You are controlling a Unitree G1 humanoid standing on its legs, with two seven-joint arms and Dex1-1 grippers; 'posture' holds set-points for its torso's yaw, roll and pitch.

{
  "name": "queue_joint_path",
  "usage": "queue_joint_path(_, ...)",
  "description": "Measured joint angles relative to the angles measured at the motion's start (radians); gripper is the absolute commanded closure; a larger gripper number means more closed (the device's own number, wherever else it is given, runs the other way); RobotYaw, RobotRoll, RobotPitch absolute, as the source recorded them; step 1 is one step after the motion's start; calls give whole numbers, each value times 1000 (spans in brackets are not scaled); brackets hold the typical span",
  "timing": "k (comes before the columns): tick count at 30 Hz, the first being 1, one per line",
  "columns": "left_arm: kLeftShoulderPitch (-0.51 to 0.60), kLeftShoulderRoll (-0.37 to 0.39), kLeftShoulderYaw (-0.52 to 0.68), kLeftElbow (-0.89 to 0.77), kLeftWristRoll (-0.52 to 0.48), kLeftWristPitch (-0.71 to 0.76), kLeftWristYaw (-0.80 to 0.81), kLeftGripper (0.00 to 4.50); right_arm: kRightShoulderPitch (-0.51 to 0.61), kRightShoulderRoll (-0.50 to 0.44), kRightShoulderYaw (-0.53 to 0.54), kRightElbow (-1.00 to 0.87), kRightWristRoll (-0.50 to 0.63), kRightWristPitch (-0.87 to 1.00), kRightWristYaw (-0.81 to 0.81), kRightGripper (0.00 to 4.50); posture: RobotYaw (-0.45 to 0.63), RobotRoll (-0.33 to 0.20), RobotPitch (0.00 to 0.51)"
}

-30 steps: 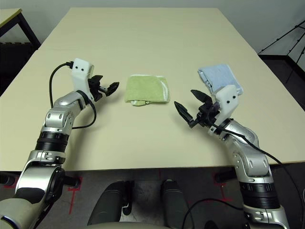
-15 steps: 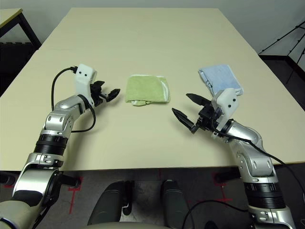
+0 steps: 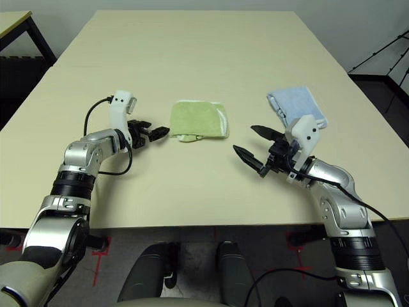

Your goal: Fold the towel and set it aside.

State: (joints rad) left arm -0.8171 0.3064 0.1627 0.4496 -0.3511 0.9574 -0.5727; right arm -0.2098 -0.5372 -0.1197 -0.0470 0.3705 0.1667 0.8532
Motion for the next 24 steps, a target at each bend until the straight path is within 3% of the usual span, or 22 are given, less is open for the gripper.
queue_joint_path(9, -34, -25, 74, -3, -103, 253, 52, 36, 1, -12, 0, 1, -1, -5, 0, 0, 18, 0, 101)
queue_joint_path(19, -39, -77, 51, -1, -108, 248, 75, 36, 10, -24, -1, -2, -1, -3, -16, 0, -14, 0, 113)
queue_joint_path(24, -83, -93, 23, 81, -101, 194, 70, 36, 28, -27, -2, -18, 0, 7, -27, 0, -26, 0, 117)
